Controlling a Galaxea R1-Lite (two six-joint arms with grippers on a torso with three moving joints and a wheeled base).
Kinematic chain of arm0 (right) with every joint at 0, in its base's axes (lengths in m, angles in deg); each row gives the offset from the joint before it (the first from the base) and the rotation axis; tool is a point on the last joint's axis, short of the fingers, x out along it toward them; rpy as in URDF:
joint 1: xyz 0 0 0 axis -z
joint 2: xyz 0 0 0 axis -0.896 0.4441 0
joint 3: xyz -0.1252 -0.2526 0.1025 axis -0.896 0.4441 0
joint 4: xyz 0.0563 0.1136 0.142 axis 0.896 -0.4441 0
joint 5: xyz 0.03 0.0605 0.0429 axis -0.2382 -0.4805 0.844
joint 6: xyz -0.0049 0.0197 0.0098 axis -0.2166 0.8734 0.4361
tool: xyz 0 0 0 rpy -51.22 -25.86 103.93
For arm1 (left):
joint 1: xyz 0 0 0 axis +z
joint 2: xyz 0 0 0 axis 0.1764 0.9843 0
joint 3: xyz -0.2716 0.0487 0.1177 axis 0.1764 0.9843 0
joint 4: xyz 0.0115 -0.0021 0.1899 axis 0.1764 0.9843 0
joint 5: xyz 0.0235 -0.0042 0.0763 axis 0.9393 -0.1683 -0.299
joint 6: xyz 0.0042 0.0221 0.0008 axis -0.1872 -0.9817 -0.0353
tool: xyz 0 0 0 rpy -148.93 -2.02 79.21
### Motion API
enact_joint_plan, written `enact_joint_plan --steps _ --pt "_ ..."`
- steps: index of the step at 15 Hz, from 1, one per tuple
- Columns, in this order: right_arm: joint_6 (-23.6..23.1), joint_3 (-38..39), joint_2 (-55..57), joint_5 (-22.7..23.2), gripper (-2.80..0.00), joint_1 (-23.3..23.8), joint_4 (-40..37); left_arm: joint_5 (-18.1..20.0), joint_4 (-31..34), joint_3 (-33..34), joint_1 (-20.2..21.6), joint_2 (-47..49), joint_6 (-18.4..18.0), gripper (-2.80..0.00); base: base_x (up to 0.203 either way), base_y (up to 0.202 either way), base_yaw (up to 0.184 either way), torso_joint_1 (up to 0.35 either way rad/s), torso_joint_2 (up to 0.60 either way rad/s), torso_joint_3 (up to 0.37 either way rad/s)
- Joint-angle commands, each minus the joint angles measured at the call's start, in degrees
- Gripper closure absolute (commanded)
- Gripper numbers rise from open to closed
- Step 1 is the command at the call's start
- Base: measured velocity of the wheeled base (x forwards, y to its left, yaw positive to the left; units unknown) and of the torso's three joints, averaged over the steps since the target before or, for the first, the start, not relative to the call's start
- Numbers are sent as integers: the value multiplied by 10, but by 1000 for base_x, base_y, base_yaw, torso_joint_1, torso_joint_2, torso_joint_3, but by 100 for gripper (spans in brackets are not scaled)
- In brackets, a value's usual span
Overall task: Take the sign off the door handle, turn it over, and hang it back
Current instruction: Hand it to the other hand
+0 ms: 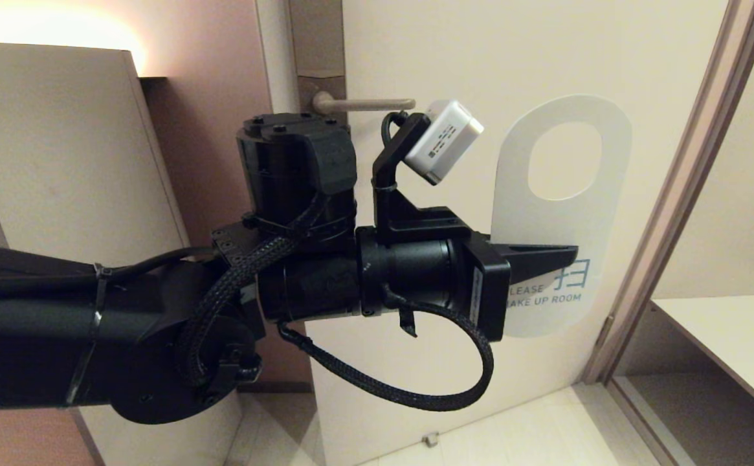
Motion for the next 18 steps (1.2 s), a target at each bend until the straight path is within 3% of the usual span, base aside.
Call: enact_joint_plan --steps 1,2,9,13,18 --pt "-2 -4 40 7 0 0 -3 2 -3 1 -3 6 1 0 0 0 0 0 0 0" --pt "-2 -4 40 9 -280 0 -3 2 -3 1 -6 6 1 0 0 0 0 0 0 0" --pt "1 -3 74 30 -280 0 5 1 -3 9 -8 7 1 0 0 0 0 0 0 0" --pt "2 -15 138 38 -280 0 69 1 -4 6 -5 25 1 0 0 0 0 0 0 0" --pt "-3 -29 174 163 -280 0 80 3 -5 5 7 37 1 0 0 0 0 0 0 0"
